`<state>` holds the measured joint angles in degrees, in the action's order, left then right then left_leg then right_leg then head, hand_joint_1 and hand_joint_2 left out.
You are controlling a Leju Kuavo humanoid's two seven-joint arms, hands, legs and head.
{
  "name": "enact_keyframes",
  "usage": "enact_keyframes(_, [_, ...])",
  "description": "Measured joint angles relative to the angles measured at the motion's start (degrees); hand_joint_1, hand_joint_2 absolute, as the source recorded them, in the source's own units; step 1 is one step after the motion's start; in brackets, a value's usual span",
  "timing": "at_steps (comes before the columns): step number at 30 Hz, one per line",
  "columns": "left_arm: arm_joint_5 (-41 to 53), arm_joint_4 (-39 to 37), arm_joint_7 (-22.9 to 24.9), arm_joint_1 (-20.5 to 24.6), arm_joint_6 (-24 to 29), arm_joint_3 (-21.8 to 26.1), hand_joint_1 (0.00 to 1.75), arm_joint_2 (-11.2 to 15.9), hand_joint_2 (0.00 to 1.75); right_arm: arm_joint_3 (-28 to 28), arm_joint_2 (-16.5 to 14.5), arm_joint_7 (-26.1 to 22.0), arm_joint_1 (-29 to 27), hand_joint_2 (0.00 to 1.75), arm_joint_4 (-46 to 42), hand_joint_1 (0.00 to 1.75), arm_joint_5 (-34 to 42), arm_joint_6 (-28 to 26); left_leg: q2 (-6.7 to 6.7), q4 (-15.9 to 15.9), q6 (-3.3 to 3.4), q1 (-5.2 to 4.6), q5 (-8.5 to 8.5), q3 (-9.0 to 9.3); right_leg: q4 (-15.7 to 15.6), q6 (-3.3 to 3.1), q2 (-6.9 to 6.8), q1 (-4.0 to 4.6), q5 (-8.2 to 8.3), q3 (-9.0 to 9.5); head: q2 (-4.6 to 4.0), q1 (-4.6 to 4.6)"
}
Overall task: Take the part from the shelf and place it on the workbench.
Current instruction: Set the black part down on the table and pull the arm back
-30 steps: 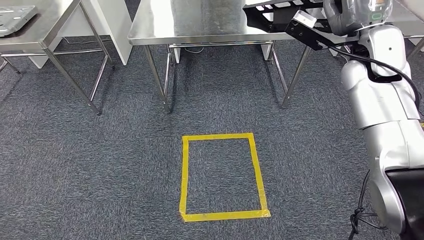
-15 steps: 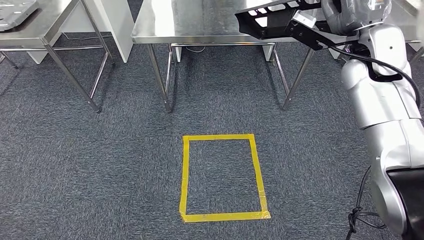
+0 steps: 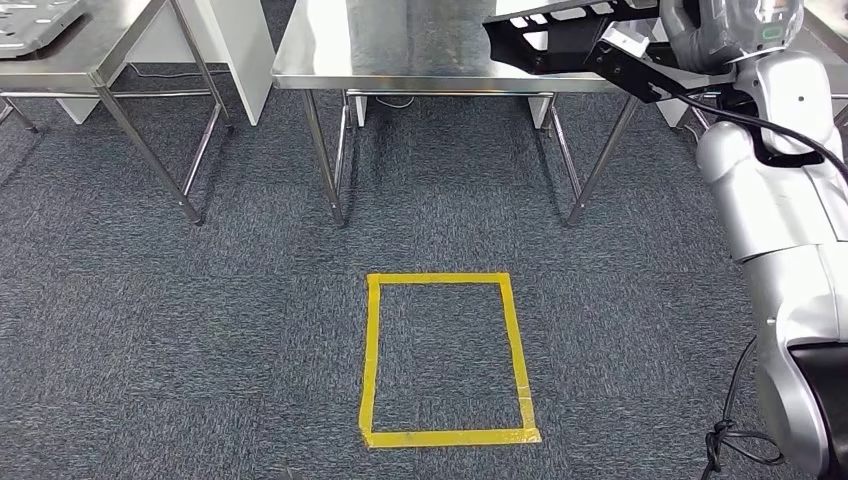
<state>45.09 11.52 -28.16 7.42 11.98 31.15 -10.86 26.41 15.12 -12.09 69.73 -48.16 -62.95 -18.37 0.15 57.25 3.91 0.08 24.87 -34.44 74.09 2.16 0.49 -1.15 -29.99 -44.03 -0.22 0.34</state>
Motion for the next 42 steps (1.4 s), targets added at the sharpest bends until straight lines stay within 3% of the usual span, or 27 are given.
enact_keyframes(1, [0.00, 0.00, 0.03, -0.01, 0.00, 0.00, 0.00, -0.05, 1.75, 0.04, 0.06, 0.01, -0.05, 1.75, 0.06, 1.75, -0.05, 0.01, -0.01, 0.07, -0.30, 0.21, 0.28, 0.30, -1.57, 0.69, -0.07, -0.31, 1.16, 0.51, 0.00, 0.05])
enact_keyframes(3, [0.00, 0.01, 0.05, 0.00, 0.07, 0.01, 0.00, -0.12, 1.75, 0.14, 0.17, 0.02, -0.04, 1.75, 0.14, 1.75, -0.11, 0.04, 0.00, 0.45, -1.21, 0.62, 1.12, 0.94, -9.48, 2.19, -0.57, -0.91, 4.65, 4.14, 0.00, 0.28])
enact_keyframes(4, [0.00, 0.01, 0.07, 0.02, 0.12, 0.01, 0.00, -0.15, 1.75, 0.23, 0.19, 0.03, 0.02, 1.75, 0.15, 1.75, -0.13, 0.07, 0.00, 0.73, -1.74, 0.68, 1.62, 1.13, -13.01, 2.42, -0.68, -0.93, 5.86, 6.02, 0.00, 0.49])
enact_keyframes(6, [0.01, 0.01, 0.10, 0.03, 0.20, 0.01, 0.00, -0.16, 1.75, 0.39, 0.26, 0.08, 0.07, 1.75, 0.19, 1.75, -0.12, 0.11, 0.01, 1.01, -2.53, 0.60, 2.35, 1.32, -15.89, 1.67, -0.69, -0.73, 6.30, 7.74, -0.01, 0.53])
enact_keyframes(10, [0.00, 0.03, 0.14, 0.01, 0.34, 0.00, 0.00, -0.20, 1.75, 0.49, 0.39, 0.16, 0.18, 1.75, 0.12, 1.75, -0.16, 0.12, 0.04, 2.53, -3.46, 1.00, 3.73, 0.90, -15.92, -0.58, -0.19, -0.77, 5.32, 8.71, 0.00, -0.28])
enact_keyframes(12, [0.00, 0.04, 0.12, 0.00, 0.44, 0.01, 0.00, -0.22, 1.75, 0.56, 0.40, 0.16, 0.24, 1.75, 0.10, 1.75, -0.17, 0.12, 0.00, 8.82, -3.86, 1.08, 6.01, -2.55, -15.97, -1.53, -0.09, -0.70, 4.62, 9.57, 0.00, -0.77])
enact_keyframes(14, [0.00, 0.03, 0.12, -0.11, 0.50, 0.01, 0.00, -0.22, 1.75, 0.73, 0.38, 0.16, 0.06, 1.75, 0.12, 1.75, -0.16, 0.12, -0.01, 16.30, -3.91, 1.06, 7.67, -7.82, -15.97, -2.09, 0.12, -0.35, 3.80, 10.41, 0.00, -1.07])
enact_keyframes(15, [0.00, 0.02, 0.12, -0.18, 0.52, 0.01, 0.00, -0.22, 1.75, 0.83, 0.39, 0.16, -0.07, 1.75, 0.12, 1.75, -0.15, 0.12, -0.02, 17.86, -3.72, 1.03, 6.99, -9.66, -15.97, -2.23, 0.27, -0.15, 3.29, 11.00, 0.00, -1.12])
enact_keyframes(16, [0.00, 0.02, 0.12, -0.24, 0.55, 0.00, 0.00, -0.22, 1.75, 0.91, 0.39, 0.16, -0.16, 1.75, 0.12, 1.75, -0.15, 0.12, -0.04, 17.13, -3.36, 0.95, 5.02, -10.37, -15.97, -2.25, 0.41, 0.07, 2.72, 11.72, 0.00, -1.18])
enact_keyframes(18, [0.00, 0.02, 0.10, -0.33, 0.63, 0.01, 0.00, -0.18, 1.75, 1.00, 0.39, 0.16, -0.23, 1.75, 0.12, 1.75, -0.14, 0.12, -0.19, 10.21, -2.04, 0.49, -1.05, -8.80, -16.06, -2.28, 0.58, 0.41, 1.44, 13.38, 0.00, -1.25])
enact_keyframes(20, [-0.01, 0.02, 0.06, -0.33, 0.70, 0.04, 0.00, -0.05, 1.75, 1.07, 0.42, 0.16, -0.10, 1.75, 0.13, 1.75, -0.13, 0.13, -0.26, 4.22, -0.54, -0.14, -4.00, -6.02, -16.49, -2.00, 0.71, 0.69, 0.43, 14.68, -0.01, -1.05])
enact_keyframes(21, [-0.02, 0.02, 0.03, -0.30, 0.70, 0.05, 0.00, -0.02, 1.75, 1.09, 0.43, 0.17, -0.07, 1.75, 0.10, 1.75, -0.13, 0.13, -0.25, 2.62, 0.03, -0.41, -3.83, -4.98, -16.82, -1.72, 0.75, 0.68, 0.20, 15.14, -0.01, -1.07])
enact_keyframes(24, [-0.02, 0.03, -0.01, -0.26, 0.72, 0.04, 0.00, -0.13, 1.75, 1.09, 0.60, 0.18, -0.05, 1.75, -0.08, 1.75, -0.13, 0.13, -0.17, -0.29, 0.60, -0.61, -2.47, -2.46, -16.15, -0.03, 0.67, 1.00, 1.00, 15.45, -0.01, -1.22])
enact_keyframes(25, [-0.03, 0.03, -0.01, -0.29, 0.72, 0.04, 0.00, -0.15, 1.75, 1.09, 0.67, 0.18, -0.05, 1.75, -0.12, 1.75, -0.13, 0.13, -0.22, -1.12, 0.68, -0.53, -2.36, -1.50, -14.41, 0.36, 0.54, 1.07, 1.33, 14.48, -0.02, -1.13])
enact_keyframes(27, [-0.05, 0.03, -0.01, -0.31, 0.73, 0.05, 0.00, -0.18, 1.75, 1.10, 0.81, 0.18, -0.12, 1.75, -0.16, 1.75, -0.09, 0.14, -0.35, -2.18, 0.74, -0.31, -1.89, 0.15, -8.29, 0.40, 0.28, 0.77, 0.79, 10.32, -0.02, -0.82])
enact_keyframes(29, [-0.06, 0.02, -0.01, -0.30, 0.73, 0.06, 0.00, -0.22, 1.75, 1.13, 0.92, 0.18, -0.32, 1.75, -0.15, 1.75, -0.07, 0.14, -0.49, -2.36, 0.54, -0.13, -0.93, 1.20, -2.57, 0.09, 0.23, 0.49, -1.61, 5.34, -0.02, -0.49])
enact_keyframes(31, [-0.03, 0.01, 0.02, -0.48, 0.72, 0.05, 0.00, -0.33, 1.75, 1.17, 0.98, 0.18, -0.65, 1.75, -0.12, 1.75, -0.13, 0.14, -0.65, -2.34, -0.01, 0.12, 0.36, 2.62, -2.61, 0.42, 0.14, 0.06, -3.15, 2.77, -0.02, -0.25])
enact_keyframes(32, [-0.01, 0.00, 0.04, -0.58, 0.70, 0.05, 0.00, -0.39, 1.75, 1.22, 0.99, 0.19, -0.79, 1.75, -0.09, 1.75, -0.18, 0.14, -0.71, -2.29, -0.36, 0.30, 1.10, 3.47, -5.25, 0.96, -0.01, -0.29, -2.11, 2.72, -0.02, -0.15])
enact_keyframes(33, [0.00, -0.01, 0.05, -0.65, 0.70, 0.05, 0.00, -0.44, 1.75, 1.27, 1.01, 0.20, -0.90, 1.75, -0.04, 1.75, -0.24, 0.14, -0.74, -2.16, -0.76, 0.47, 1.94, 4.32, -9.15, 1.95, -0.31, -0.72, 0.40, 3.26, -0.02, 0.02])
enact_keyframes(34, [0.00, -0.01, 0.07, -0.70, 0.69, 0.06, 0.00, -0.45, 1.75, 1.33, 1.04, 0.25, -1.01, 1.75, 0.07, 1.75, -0.28, 0.14, -0.75, -1.87, -1.22, 0.52, 2.85, 5.11, -13.01, 3.06, -0.90, -1.02, 4.00, 3.94, -0.02, 0.27])
enact_keyframes(35, [0.00, -0.01, 0.10, -0.71, 0.69, 0.07, 0.00, -0.43, 1.75, 1.40, 1.04, 0.32, -1.05, 1.75, 0.18, 1.75, -0.33, 0.15, -0.73, -1.68, -1.65, 0.52, 3.71, 5.59, -15.78, 3.35, -1.41, -1.04, 6.69, 4.76, -0.03, 0.55])
enact_keyframes(36, [-0.01, -0.02, 0.15, -0.67, 0.69, 0.08, 0.00, -0.40, 1.75, 1.45, 1.04, 0.40, -1.09, 1.75, 0.25, 1.75, -0.40, 0.16, -0.64, -1.54, -2.06, 0.46, 4.41, 5.88, -17.26, 3.17, -1.65, -0.86, 8.62, 5.28, -0.02, 0.65])
enact_keyframes(37, [-0.02, -0.02, 0.19, -0.63, 0.69, 0.08, 0.00, -0.38, 1.75, 1.49, 1.03, 0.49, -1.06, 1.75, 0.31, 1.75, -0.49, 0.18, -0.52, -1.38, -2.41, 0.37, 4.87, 6.10, -17.51, 2.33, -1.75, -0.72, 9.29, 5.55, -0.02, 0.69])
enact_keyframes(38, [-0.04, -0.02, 0.23, -0.56, 0.70, 0.09, 0.00, -0.39, 1.75, 1.49, 1.01, 0.55, -0.94, 1.75, 0.31, 1.75, -0.61, 0.20, -0.40, -1.14, -2.63, 0.42, 5.02, 6.09, -17.34, 1.14, -1.50, -0.65, 8.80, 5.91, -0.02, 0.56])
enact_keyframes(39, [-0.06, -0.02, 0.25, -0.49, 0.70, 0.09, 0.00, -0.38, 1.75, 1.48, 0.99, 0.57, -0.83, 1.75, 0.28, 1.75, -0.73, 0.23, -0.29, -0.13, -2.84, 0.52, 4.76, 5.64, -17.33, 0.46, -1.26, -0.78, 8.66, 6.12, -0.01, 0.27])
enact_keyframes(40, [-0.09, -0.02, 0.25, -0.46, 0.72, 0.11, 0.00, -0.38, 1.75, 1.47, 0.98, 0.60, -0.70, 1.75, 0.28, 1.75, -0.83, 0.27, -0.25, 1.94, -3.04, 0.65, 4.27, 4.57, -17.40, -0.11, -1.15, -0.99, 8.30, 6.51, -0.01, 0.08])
enact_keyframes(42, [-0.15, -0.02, 0.22, -0.47, 0.73, 0.20, 0.00, -0.38, 1.75, 1.56, 0.75, 0.60, -0.77, 1.75, 0.38, 1.75, -0.95, 0.36, -0.23, 8.74, -3.53, 0.88, 4.35, 0.25, -17.59, -1.15, -0.88, -0.98, 7.43, 7.66, 0.00, -0.38])
